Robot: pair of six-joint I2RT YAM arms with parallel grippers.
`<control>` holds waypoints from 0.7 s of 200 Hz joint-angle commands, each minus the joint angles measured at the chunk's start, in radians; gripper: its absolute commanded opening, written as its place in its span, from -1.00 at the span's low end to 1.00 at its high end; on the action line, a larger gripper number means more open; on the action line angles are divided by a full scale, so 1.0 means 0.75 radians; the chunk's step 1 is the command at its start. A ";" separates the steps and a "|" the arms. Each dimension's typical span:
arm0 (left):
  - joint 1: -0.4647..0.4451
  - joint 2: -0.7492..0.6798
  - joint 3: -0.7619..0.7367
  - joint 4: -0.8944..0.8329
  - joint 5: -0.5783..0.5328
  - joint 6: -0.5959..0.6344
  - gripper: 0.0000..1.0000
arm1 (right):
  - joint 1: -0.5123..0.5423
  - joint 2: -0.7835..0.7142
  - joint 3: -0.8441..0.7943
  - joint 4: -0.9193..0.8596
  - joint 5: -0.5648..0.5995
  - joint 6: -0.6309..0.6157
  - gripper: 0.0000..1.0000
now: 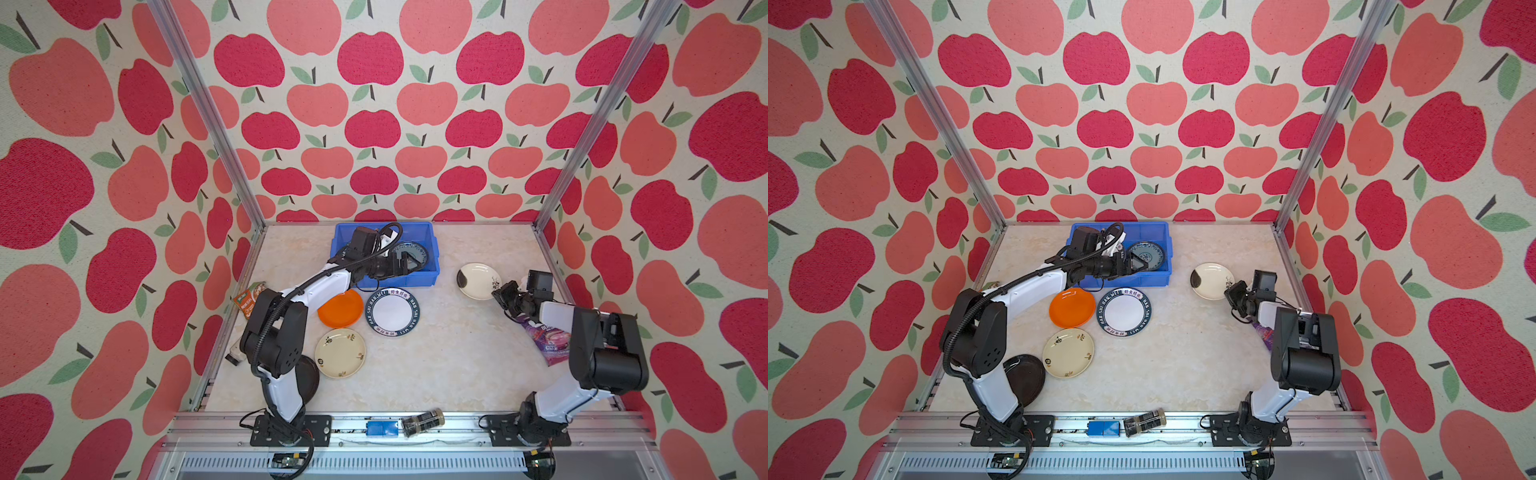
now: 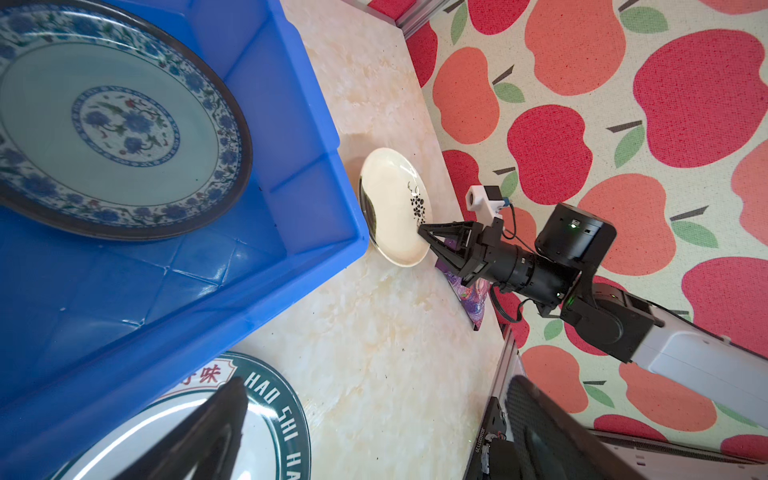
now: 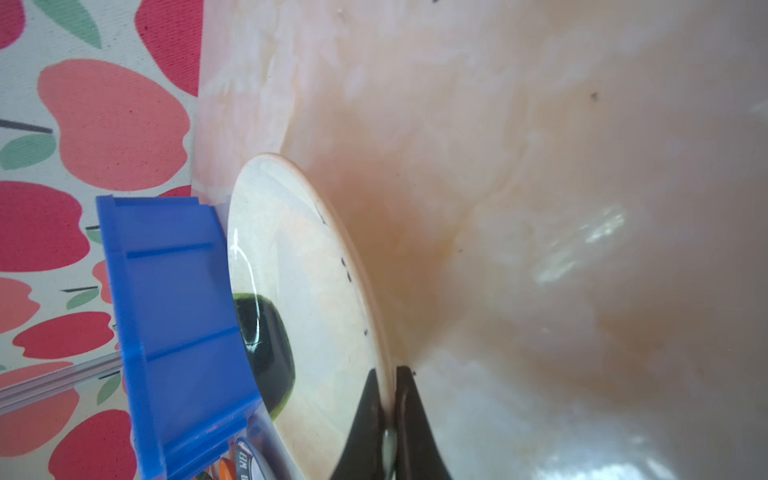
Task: Place the plates into the plastic bin on the countertop
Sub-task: 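Lift the cream plate with the right gripper toward the left gripper over the bin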
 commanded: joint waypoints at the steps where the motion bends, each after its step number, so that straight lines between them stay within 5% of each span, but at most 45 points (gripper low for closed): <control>1: 0.023 -0.102 -0.039 0.014 0.015 -0.003 0.98 | 0.090 -0.217 0.114 -0.201 0.073 -0.110 -1.00; 28: 0.044 -0.157 -0.101 -0.005 0.001 0.021 0.98 | 0.221 -0.353 0.264 -0.385 0.134 -0.206 -1.00; 71: 0.079 -0.226 -0.193 0.026 -0.013 0.002 0.91 | 0.433 -0.229 0.473 -0.457 0.119 -0.243 -1.00; 140: 0.129 -0.273 -0.298 0.100 -0.025 -0.070 0.45 | 0.621 0.004 0.645 -0.428 0.066 -0.273 -1.00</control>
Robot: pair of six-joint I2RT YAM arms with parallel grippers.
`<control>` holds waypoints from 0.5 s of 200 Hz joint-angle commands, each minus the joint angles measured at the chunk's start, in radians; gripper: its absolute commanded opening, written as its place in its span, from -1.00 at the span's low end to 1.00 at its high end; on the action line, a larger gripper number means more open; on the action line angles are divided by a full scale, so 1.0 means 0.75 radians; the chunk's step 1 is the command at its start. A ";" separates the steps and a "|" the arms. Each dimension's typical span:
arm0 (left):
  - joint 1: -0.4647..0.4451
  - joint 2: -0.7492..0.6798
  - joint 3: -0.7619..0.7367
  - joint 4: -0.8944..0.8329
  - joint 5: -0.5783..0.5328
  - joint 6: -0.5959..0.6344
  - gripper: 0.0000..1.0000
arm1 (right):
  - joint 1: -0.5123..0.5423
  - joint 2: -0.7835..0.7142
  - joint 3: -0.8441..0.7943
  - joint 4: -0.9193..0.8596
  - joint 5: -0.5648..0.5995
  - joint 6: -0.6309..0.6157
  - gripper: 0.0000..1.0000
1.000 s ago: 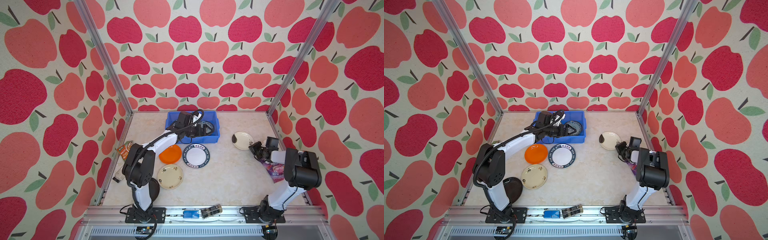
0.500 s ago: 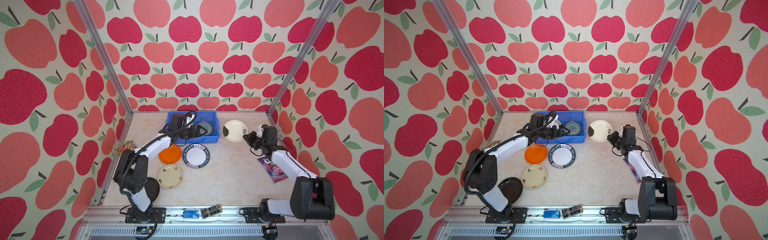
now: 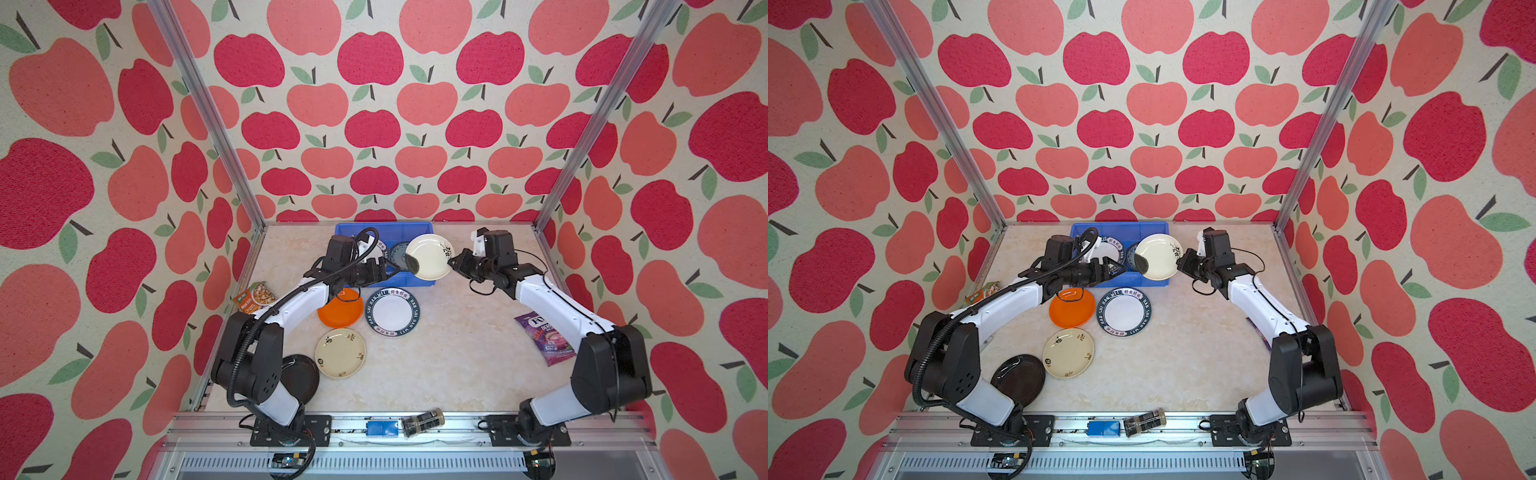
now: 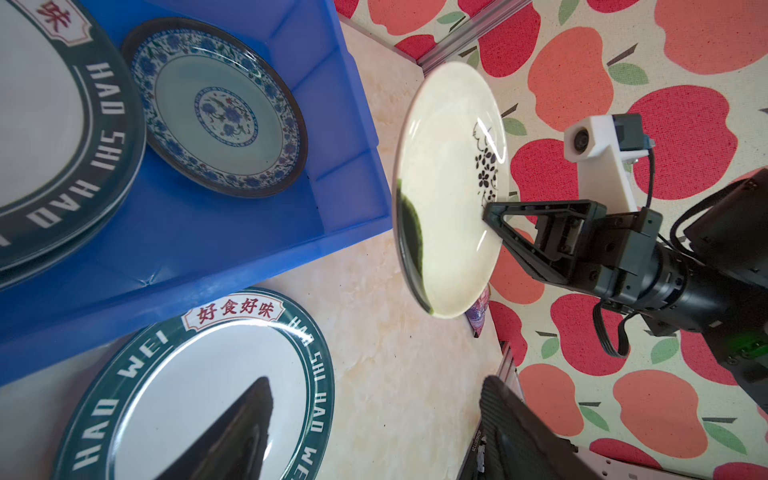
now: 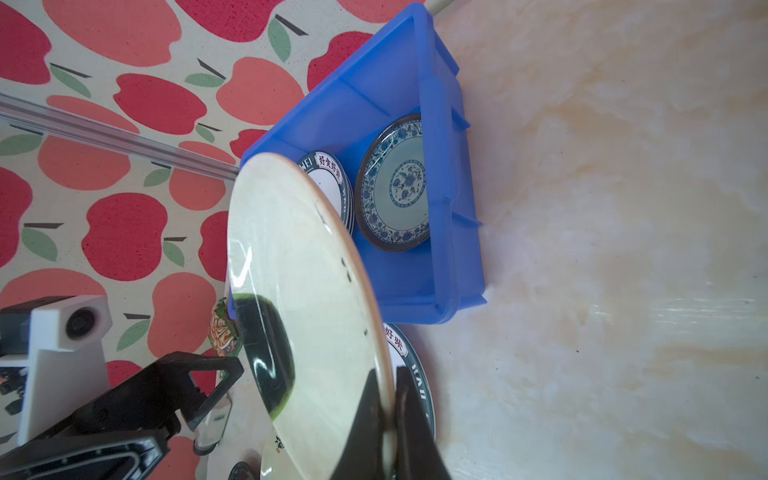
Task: Place the plates into the plastic bin on the countertop
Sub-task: 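Lift the cream plate with the right gripper toward the left gripper over the bin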
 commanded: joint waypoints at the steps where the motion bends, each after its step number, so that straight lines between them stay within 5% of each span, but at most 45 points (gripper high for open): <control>1: 0.014 -0.011 -0.013 0.041 -0.009 -0.016 0.44 | 0.055 0.030 0.087 -0.008 -0.032 -0.050 -1.00; 100: 0.073 0.027 -0.014 0.027 -0.032 -0.041 -0.14 | 0.133 0.167 0.201 -0.035 -0.251 -0.129 -1.00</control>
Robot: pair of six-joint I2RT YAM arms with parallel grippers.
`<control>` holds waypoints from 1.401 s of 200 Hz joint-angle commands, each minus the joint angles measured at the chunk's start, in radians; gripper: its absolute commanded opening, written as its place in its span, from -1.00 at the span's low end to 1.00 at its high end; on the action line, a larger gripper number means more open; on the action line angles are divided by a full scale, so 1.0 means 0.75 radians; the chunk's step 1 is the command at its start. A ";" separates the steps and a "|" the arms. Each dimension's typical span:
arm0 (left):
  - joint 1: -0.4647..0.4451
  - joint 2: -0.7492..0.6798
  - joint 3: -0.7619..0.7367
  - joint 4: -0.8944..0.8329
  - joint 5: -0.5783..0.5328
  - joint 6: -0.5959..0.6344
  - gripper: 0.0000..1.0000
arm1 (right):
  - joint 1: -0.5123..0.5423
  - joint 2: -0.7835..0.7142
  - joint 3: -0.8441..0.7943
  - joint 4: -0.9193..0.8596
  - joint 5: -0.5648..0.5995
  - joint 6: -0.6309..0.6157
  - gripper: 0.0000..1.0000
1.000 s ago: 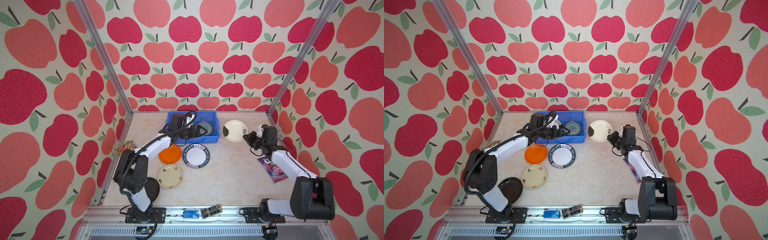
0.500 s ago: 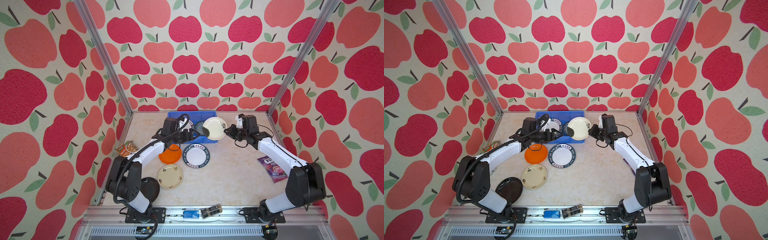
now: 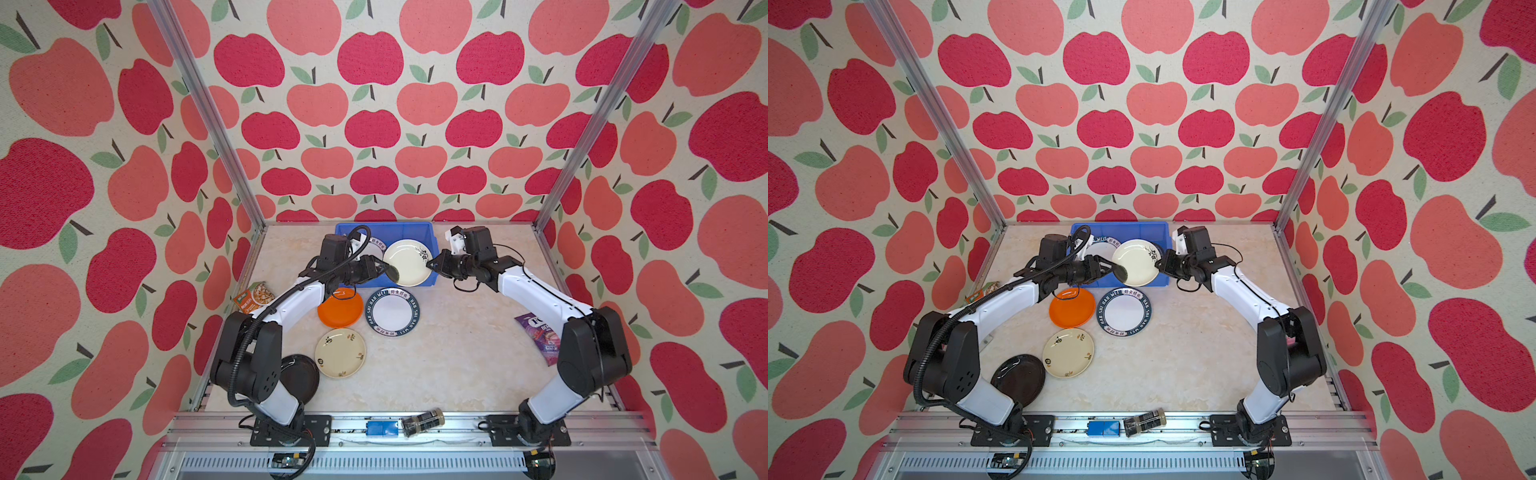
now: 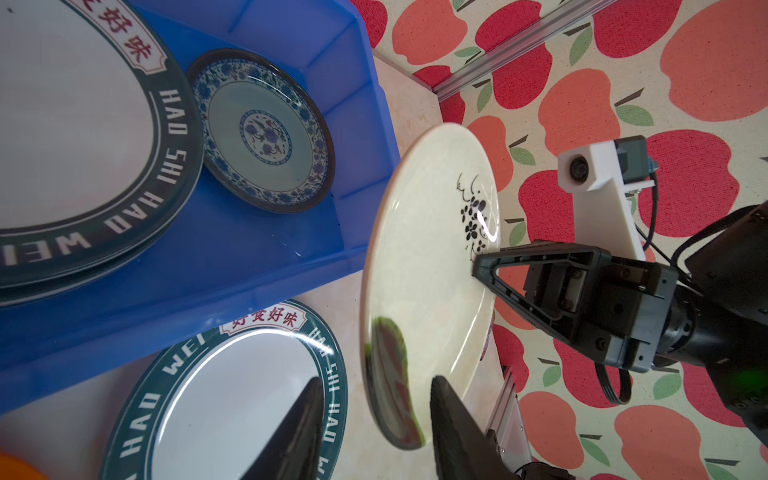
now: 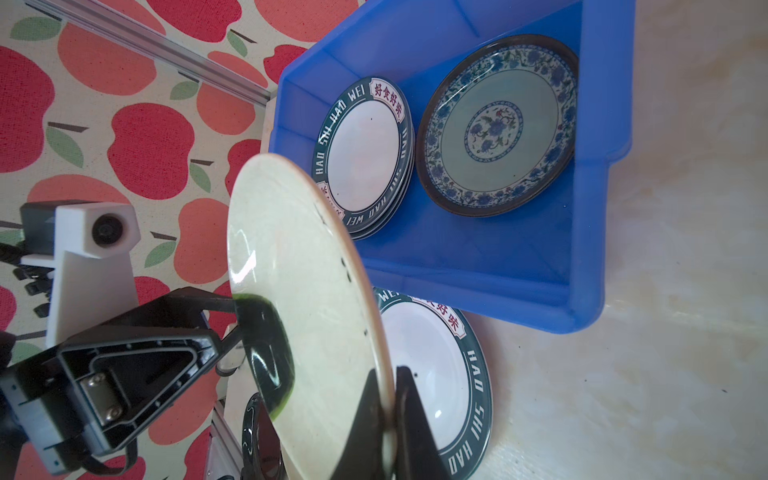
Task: Place the plates into the plastic bin on the countertop
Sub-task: 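Lift the cream plate with the right gripper toward the left gripper over the bin, then grasp the cream plate with the left gripper and open the right gripper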
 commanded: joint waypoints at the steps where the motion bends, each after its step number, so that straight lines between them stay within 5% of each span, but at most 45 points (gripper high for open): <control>1: 0.008 0.020 -0.006 0.010 -0.012 -0.002 -0.15 | 0.019 0.024 0.058 -0.012 -0.088 -0.052 -1.00; 29: 0.010 0.036 -0.001 0.008 -0.019 -0.006 -0.40 | 0.029 0.046 0.080 -0.031 -0.110 -0.068 -1.00; 64: 0.014 0.043 0.016 -0.016 -0.042 -0.004 -1.00 | 0.031 0.053 0.086 -0.054 -0.101 -0.093 -1.00; 75: 0.014 0.050 0.028 -0.031 -0.060 -0.001 -1.00 | 0.028 0.054 0.087 -0.063 -0.087 -0.096 -1.00; 103: 0.016 0.093 0.097 -0.059 -0.065 0.005 -1.00 | 0.009 0.069 0.090 -0.056 -0.075 -0.084 -0.64; 136: 0.029 0.200 0.288 -0.156 -0.095 0.022 -1.00 | -0.070 0.053 0.105 -0.082 -0.035 -0.060 -0.01; 201: 0.037 0.607 0.720 -0.302 -0.067 0.041 -1.00 | -0.198 -0.101 -0.019 0.013 0.055 -0.018 0.01; 280: 0.027 0.894 1.012 -0.382 -0.105 0.032 -1.00 | -0.269 -0.099 -0.084 0.025 0.018 -0.026 0.01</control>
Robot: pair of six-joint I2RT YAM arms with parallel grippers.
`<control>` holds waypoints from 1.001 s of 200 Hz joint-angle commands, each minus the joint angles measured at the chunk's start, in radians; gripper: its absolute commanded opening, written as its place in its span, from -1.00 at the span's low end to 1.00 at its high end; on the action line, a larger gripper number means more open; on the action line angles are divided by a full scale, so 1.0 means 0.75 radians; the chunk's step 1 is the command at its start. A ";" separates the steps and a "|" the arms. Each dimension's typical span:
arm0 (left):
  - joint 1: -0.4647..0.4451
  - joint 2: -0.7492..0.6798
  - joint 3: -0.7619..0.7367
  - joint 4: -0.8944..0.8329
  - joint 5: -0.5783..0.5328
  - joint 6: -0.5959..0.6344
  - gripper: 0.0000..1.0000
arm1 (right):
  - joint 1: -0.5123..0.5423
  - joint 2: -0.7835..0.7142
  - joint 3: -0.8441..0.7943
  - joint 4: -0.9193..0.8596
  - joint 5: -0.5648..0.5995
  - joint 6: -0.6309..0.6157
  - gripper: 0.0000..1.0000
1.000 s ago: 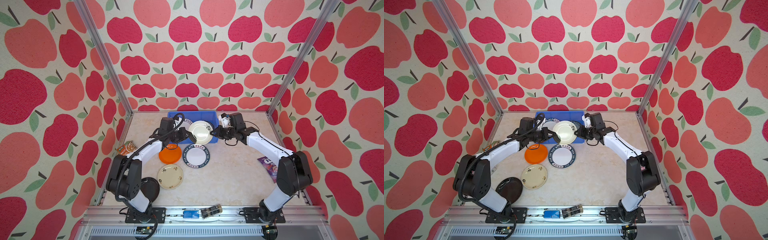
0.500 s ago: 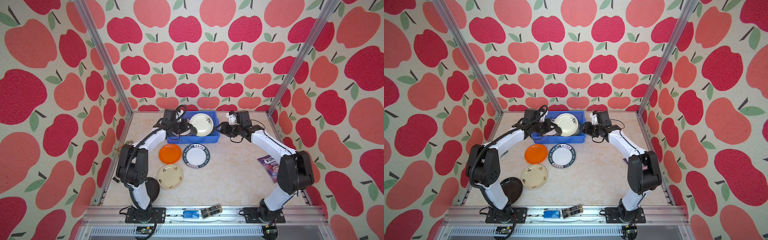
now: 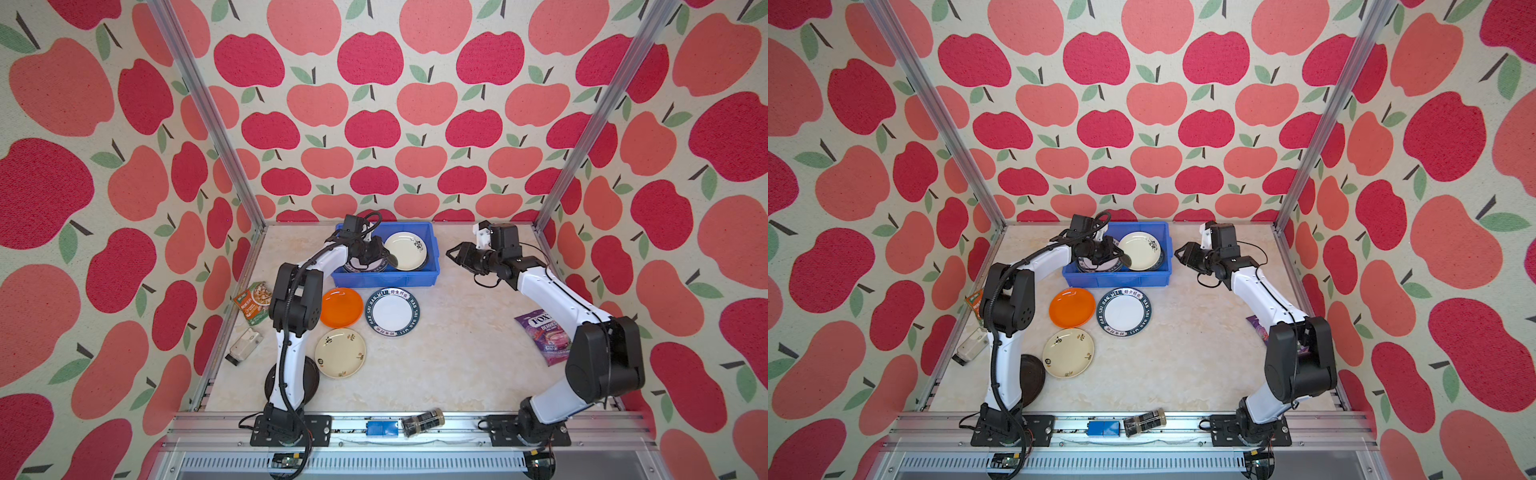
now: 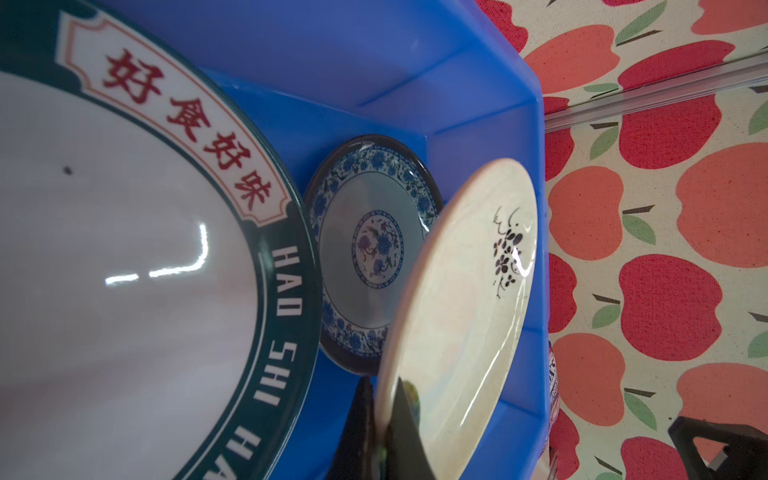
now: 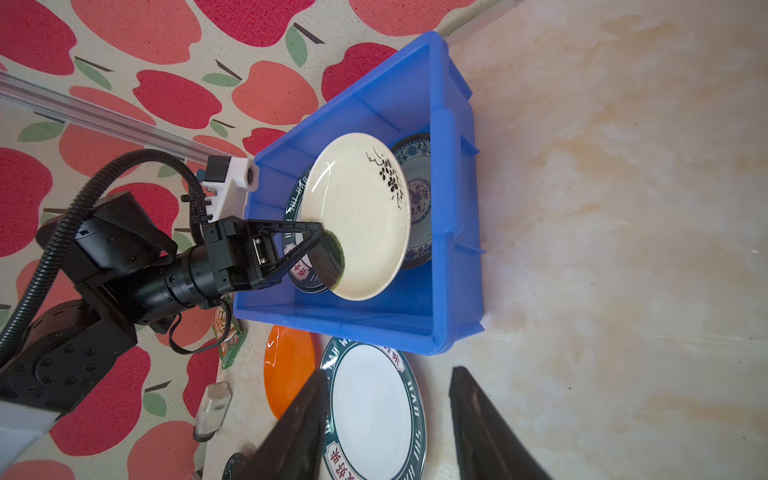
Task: Place the plates into the plastic bin on the countertop
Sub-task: 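Grasp the cream plate with the left gripper and open the right gripper, then lower the cream plate into the bin with the left gripper and release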
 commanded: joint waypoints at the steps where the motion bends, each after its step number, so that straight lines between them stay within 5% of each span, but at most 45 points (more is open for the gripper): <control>1: -0.007 0.042 0.112 -0.038 -0.010 0.015 -1.00 | -0.029 -0.006 -0.014 0.004 -0.021 0.002 0.01; 184: -0.040 0.307 0.447 -0.211 -0.051 0.022 -1.00 | -0.079 0.091 -0.002 0.036 -0.098 0.013 0.01; 200: -0.042 0.323 0.484 -0.240 -0.053 0.026 -0.78 | -0.078 0.089 -0.002 0.038 -0.101 0.016 0.01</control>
